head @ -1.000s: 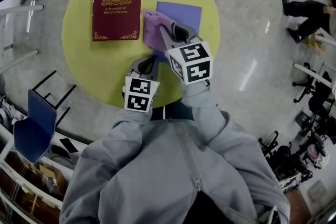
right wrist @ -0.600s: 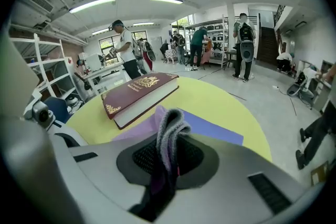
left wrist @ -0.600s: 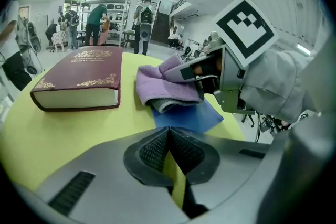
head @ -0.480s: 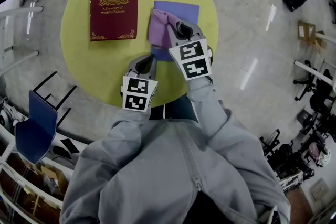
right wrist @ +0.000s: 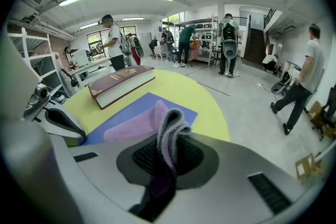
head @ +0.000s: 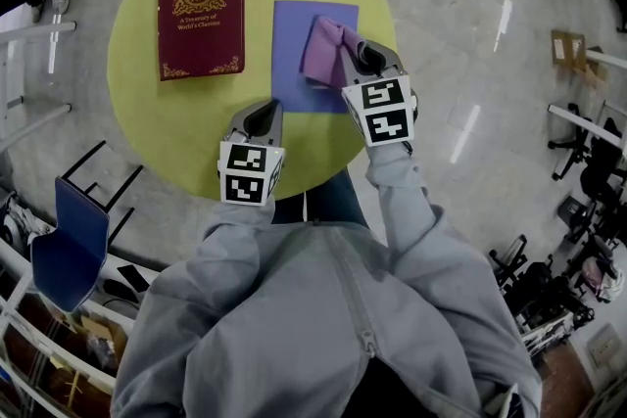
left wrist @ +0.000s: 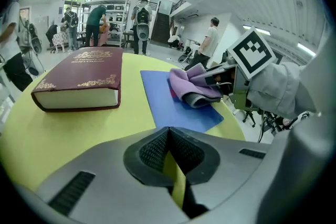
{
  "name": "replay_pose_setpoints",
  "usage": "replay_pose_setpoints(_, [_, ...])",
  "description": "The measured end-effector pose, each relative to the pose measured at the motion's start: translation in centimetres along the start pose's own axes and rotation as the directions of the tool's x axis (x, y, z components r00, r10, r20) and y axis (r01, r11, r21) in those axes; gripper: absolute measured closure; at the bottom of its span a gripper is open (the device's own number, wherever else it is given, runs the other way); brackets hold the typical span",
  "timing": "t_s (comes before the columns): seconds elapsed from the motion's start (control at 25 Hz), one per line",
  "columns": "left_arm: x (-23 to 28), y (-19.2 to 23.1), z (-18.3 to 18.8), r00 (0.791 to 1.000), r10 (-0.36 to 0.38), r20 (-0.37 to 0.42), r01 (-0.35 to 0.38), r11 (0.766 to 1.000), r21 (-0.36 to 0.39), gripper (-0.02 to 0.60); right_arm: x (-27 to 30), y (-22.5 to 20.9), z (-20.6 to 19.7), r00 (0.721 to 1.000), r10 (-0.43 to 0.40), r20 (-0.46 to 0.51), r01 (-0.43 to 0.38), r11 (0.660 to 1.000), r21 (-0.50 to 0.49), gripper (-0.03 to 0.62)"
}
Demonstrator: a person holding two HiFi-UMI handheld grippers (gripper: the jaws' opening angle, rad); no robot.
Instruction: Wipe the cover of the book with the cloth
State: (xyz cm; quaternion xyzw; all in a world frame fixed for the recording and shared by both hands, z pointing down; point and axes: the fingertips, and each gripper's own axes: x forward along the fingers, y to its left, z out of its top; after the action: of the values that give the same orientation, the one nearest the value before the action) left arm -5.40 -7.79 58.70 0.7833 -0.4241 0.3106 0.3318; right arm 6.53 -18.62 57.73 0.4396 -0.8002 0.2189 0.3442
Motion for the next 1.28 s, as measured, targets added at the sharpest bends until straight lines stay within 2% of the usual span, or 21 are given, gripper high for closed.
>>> replay_pose_setpoints(0.48, [0.0, -0.3, -0.1, 1.0, 0.013, -0.007, -0.012, 1.0, 0.009, 0.565, -4.2, -5.4, -3.3, 0.992, -0.124, -0.038, 0.125, 0.992, 0.034, 0.533])
replay_pose_setpoints(0.76, [-0.2, -0.5, -0.1, 1.0, 0.018, -0.014, -0.018, 1.0, -0.003, 0.565, -9.1, -5.0, -0.9, 0.987, -0.155, 0.041, 0.156, 0.988, -0.006, 0.533])
replay_pose_setpoints(1.04, [-1.4, -0.9, -0.1, 1.0, 0.014, 0.004, -0.014, 1.0, 0.003, 0.565, -11.8, -0.8, 3.6, 0.985, -0.085, 0.151, 0.097, 0.993, -0.071, 0.533])
replay_pose_setpoints(1.16, [-1.6, -0.8, -0.7, 1.0, 0.009, 0.0, -0.009, 1.0, -0.008, 0.565, -11.9, 2.6, 5.4, 0.982, -0.004, 0.191, 0.024, 0.995, -0.101, 0.533])
replay_pose_setpoints(1.28, [-1.6, -0.6, -1.4, 1.0, 0.003, -0.01, -0.003, 1.0, -0.022, 0.565, -11.5, 6.7, 6.7, 0.969, 0.105, 0.222, -0.085, 0.991, -0.1, 0.533])
